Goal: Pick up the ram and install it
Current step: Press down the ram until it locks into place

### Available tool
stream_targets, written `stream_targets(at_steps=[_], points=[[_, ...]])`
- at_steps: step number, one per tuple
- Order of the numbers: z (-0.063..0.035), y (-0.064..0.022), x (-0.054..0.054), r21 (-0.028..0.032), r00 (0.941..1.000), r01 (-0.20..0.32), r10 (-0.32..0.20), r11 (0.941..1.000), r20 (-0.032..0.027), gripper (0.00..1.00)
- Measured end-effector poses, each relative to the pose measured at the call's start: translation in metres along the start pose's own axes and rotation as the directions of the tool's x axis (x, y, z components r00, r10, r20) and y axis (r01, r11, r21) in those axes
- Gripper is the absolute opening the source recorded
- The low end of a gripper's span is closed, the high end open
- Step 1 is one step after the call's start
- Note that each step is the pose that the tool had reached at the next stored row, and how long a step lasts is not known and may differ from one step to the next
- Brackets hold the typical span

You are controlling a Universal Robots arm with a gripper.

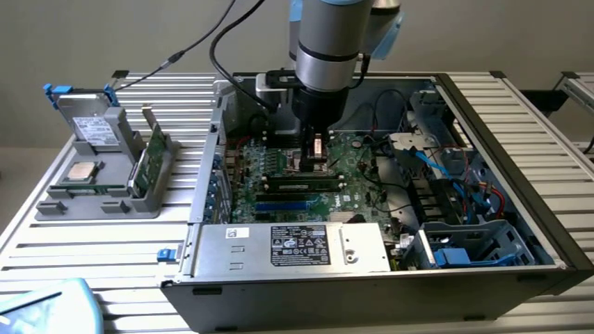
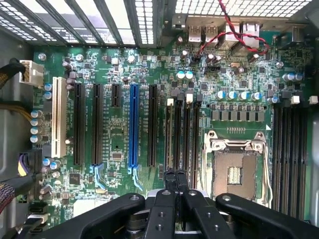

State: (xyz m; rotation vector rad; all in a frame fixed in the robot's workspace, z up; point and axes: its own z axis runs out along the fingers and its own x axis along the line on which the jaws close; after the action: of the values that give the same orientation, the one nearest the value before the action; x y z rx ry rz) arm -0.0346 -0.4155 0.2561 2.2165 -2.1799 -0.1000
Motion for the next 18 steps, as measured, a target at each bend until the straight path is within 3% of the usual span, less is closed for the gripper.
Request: stream_targets(at_steps=[13,18], points=[[0.0,0.0,0.0001,-0.0002,1.0,0.009,-0.009,1.0,-0.0007,0.11],[0.0,0.0002,0.0,0.0012,0.9985,-0.054,0.054,0.9985,0.0036,0.11]])
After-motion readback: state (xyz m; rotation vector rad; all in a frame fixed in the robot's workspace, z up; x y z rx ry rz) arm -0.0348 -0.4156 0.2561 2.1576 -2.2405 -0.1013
